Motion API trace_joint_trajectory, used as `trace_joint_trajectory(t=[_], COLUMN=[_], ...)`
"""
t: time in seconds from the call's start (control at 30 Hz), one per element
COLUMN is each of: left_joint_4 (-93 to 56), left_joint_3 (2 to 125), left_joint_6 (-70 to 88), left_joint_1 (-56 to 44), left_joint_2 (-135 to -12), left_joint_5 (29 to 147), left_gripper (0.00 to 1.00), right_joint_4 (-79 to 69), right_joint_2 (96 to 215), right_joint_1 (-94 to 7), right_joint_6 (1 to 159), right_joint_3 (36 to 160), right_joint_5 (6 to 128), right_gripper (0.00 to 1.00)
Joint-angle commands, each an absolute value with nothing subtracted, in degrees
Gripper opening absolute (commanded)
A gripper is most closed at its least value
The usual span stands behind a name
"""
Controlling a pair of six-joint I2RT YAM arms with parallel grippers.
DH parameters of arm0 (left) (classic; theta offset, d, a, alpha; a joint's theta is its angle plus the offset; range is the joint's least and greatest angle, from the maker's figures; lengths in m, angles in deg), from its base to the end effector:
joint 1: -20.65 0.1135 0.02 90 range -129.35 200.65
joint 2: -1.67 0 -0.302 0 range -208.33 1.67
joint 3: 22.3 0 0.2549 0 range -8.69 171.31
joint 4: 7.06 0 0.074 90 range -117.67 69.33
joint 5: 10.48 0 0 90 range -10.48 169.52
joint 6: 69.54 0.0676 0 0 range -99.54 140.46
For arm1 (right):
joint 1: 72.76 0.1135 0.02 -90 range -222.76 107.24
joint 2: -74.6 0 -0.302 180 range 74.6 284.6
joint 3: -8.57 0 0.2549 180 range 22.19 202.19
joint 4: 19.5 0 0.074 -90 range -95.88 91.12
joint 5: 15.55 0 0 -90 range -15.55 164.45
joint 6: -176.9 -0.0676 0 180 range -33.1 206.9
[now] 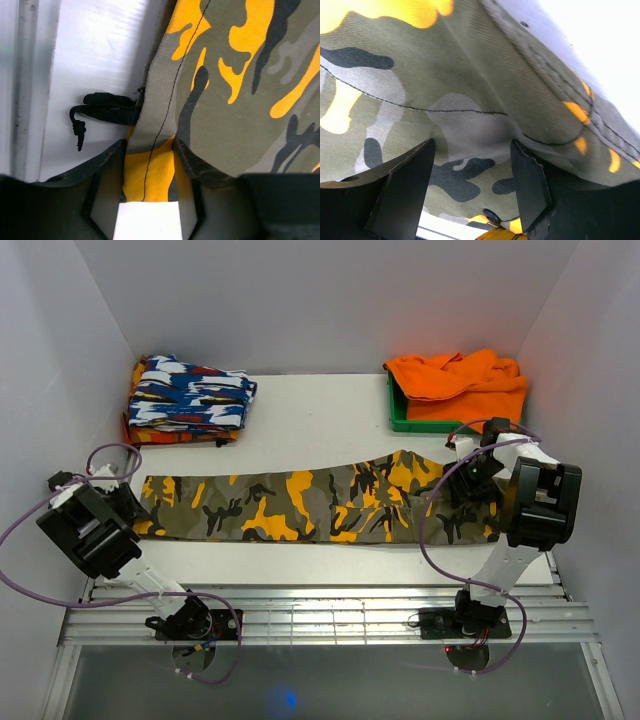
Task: Fold and stack the trousers
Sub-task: Fold the trousers
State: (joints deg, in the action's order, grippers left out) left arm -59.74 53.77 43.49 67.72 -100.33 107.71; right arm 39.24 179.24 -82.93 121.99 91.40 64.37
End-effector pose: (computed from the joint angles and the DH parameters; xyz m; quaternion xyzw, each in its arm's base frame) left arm 0.2539 0.2260 0.1665 -0.1773 0.9490 -0.1431 0.2180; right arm 0.3526 -0.0512 0.1723 -0.2213 0.9678 0.0492 0.1094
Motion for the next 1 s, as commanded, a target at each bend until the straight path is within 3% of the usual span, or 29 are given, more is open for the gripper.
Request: trace_joint_trajectory(t=[0.0,0.2,0.27,0.53,0.7,0.97], left_joint_4=[-61.63,-62.59,-63.47,-71.11,-78.24,-79.48], left_joint_3=[51.78,54.41,56.6,71.63,79.11,73.94], left_joint_6=[42.52,40.06,39.8,43.57,50.33,51.15], left_joint_1=[67.32,67.41,67.41,71.53,72.51,67.77], left_joint_2=[-103.53,-103.01,-101.35,-97.65,-96.34,-90.44], left_joint_5=[111.86,111.87,111.17,110.81,112.39,114.16], left_gripper=[0.49,0.18,0.0,0.0,0.0,0.0], right_joint_4=[41.31,41.14,40.87,42.45,47.8,52.91], right_joint_2=[180.42,180.16,179.81,177.79,176.91,175.15], right_joint_1=[-81.55,-79.79,-79.0,-74.43,-74.25,-74.69], right_joint_6=[121.62,121.26,121.0,119.24,119.15,119.68], right_joint_3=[92.41,91.8,91.27,91.53,96.09,102.52], right_joint_5=[63.73,63.38,62.94,54.95,46.95,45.18], right_gripper=[0.68,0.68,0.68,0.71,0.98,0.92])
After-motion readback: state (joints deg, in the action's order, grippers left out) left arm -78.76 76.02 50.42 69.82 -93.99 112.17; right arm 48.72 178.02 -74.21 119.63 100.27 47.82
